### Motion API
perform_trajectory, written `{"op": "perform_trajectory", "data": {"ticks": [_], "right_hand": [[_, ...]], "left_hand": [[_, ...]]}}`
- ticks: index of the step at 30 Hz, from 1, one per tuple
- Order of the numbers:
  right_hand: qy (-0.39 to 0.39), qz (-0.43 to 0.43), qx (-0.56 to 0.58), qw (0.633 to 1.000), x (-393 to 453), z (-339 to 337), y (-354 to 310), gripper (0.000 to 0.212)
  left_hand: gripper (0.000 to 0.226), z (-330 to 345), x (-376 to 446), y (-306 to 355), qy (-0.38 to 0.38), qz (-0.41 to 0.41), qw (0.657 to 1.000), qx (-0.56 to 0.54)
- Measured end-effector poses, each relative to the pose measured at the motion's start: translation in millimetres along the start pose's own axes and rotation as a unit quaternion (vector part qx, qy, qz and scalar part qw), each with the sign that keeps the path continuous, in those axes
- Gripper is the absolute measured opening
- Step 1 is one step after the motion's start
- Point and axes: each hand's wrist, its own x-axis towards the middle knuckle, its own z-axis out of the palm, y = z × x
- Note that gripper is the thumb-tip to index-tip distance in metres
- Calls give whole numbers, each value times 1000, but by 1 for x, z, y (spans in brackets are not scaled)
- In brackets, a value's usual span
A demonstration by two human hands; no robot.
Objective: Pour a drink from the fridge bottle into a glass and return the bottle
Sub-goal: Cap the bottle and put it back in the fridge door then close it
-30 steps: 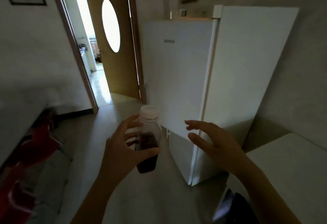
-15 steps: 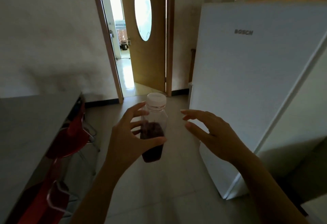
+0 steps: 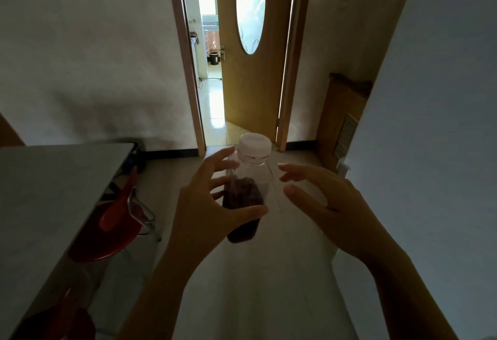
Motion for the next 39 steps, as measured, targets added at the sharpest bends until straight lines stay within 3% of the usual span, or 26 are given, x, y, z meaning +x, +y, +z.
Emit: {"op": "perform_trajectory", "data": {"ticks": [5, 10, 13, 21, 26, 30, 34, 39], "right_hand": [[26, 22, -2, 999, 76, 5, 44, 44], [61, 89, -27, 994, 158, 13, 94, 39], [88, 132, -43, 986, 202, 13, 122, 48], [213, 233, -75, 946, 279, -9, 215, 35], [283, 277, -129, 909, 315, -27, 269, 46], [339, 319, -170, 869, 329, -47, 298, 55], [395, 373, -216, 811, 326, -67, 319, 50], [495, 436, -262, 705, 323, -81, 335, 55]], "left_hand": [[85, 4, 87, -45, 0, 25, 1000, -16], [89, 14, 196, -97, -65, 59, 996, -4], [93, 28, 264, -124, -118, 81, 990, 7], [87, 115, 415, -177, -222, 109, 968, -44], [94, 178, 479, -188, -268, 119, 952, -85], [95, 222, 520, -183, -334, 128, 925, -131], [98, 274, 561, -175, -396, 152, 892, -158], [99, 353, 603, -157, -499, 204, 821, -188]]}}
